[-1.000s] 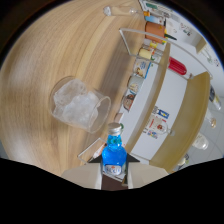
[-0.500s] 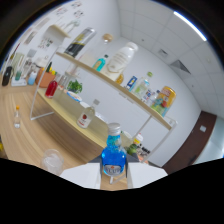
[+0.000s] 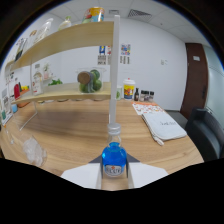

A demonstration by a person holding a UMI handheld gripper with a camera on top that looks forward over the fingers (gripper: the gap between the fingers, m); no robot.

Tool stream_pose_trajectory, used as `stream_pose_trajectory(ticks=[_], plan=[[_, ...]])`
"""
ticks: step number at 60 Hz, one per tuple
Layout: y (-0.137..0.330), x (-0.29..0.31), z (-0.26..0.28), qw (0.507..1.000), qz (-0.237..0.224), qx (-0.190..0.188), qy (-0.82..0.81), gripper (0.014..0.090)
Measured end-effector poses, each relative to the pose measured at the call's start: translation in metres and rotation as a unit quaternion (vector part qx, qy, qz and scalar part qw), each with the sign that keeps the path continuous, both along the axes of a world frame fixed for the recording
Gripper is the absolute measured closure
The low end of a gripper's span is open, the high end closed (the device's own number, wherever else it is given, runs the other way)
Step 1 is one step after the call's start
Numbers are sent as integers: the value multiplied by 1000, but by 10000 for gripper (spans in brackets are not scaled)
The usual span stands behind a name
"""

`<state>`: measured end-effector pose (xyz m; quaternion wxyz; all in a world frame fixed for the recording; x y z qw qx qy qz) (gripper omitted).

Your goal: Make me a cup of Mount Fuji.

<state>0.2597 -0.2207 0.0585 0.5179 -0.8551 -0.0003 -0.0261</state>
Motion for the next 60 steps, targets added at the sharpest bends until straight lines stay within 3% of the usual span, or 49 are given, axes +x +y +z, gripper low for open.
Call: stream_pose_trajectory(ticks=[11,21,43,51,53,56,60], plan=[[-3,-7,-31,999,20,-39,-3,699],[-5,-4,-44,997,10,-72,7,690],[-16,-1,-48,996,-2,-83,13,652],[-24,-1,-42,997,-2,-82,15,489],[-27,-3,-37,997,-1,-80,16,274],[-32,-4,-25,997,-4,-72,17,191],[-40,-7,0,998,-15,-54,21,180]])
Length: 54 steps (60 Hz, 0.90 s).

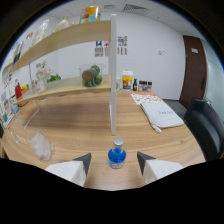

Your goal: Make me a cup of Mount Fuji.

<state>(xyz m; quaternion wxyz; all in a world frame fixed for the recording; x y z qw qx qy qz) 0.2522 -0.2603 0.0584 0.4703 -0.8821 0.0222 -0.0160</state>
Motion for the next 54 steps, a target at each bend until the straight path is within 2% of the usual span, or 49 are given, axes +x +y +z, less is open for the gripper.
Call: stream_pose_trajectory(ticks=[11,20,25,36,46,54], plan=[[-27,-40,89,998,-16,65,21,187],[-44,-98,138,995,-9,98,27,189],[-49,-131,147,994,3,109,23,191],[-52,-195,139,993,24,108,37,181],[-49,-225,134,993,27,105,39,181],[-42,-241,150,992,32,117,36,185]])
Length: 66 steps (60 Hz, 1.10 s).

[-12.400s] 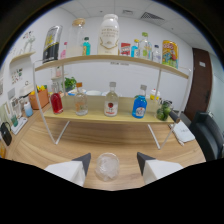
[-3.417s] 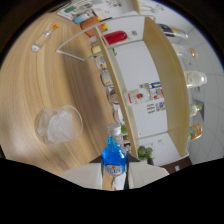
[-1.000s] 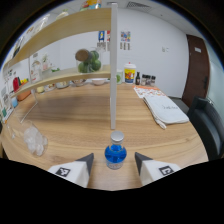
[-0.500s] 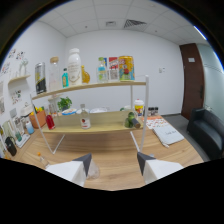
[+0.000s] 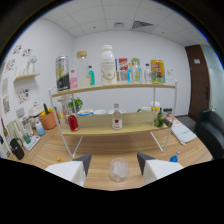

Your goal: Make me a cup of Mount Fuji.

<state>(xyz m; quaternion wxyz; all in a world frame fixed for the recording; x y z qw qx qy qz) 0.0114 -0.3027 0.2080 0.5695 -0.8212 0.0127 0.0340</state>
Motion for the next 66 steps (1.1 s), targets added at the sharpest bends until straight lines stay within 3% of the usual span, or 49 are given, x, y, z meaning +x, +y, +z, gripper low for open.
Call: stream_pose_trajectory(ticks=[9,10,11,34,38,39,40,48,58,66], plan=[[11,-13,35,1000,5,19,-8,190],[12,-15,41,1000,5,21,-8,245],[14,-17,46,1000,5,24,-6,192],[98,-80,204,990,24,137,3,189],[117,-89,214,990,27,141,1,190],[121,-90,215,989,27,143,0,246],[128,-93,217,989,26,146,-1,192],[162,-97,219,989,17,146,-15,209],[195,-104,205,992,16,122,-27,304],[211,-101,192,994,8,106,-36,431]])
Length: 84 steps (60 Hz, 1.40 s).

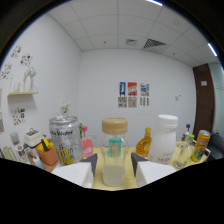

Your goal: Make me a cup of Mount Fuji.

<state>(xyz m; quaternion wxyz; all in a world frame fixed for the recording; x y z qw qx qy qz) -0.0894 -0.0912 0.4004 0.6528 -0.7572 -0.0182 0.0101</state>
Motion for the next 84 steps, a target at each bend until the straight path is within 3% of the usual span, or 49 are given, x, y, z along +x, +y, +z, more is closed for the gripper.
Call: stream_pose_trajectory(ticks=[8,19,27,45,52,68,84], plan=[[8,0,-4,1000,-3,-3,-1,628],[5,-1,-3,1000,5,-8,-10,655],[-6,-4,16,999,17,18,-21,668],[-77,-3,34,998,44,42,1,668],[-107,2,-6,999,41,20,10,671],[-148,15,-171,997,12,-73,4,670],[-153,15,-249,996,0,-91,25,669]])
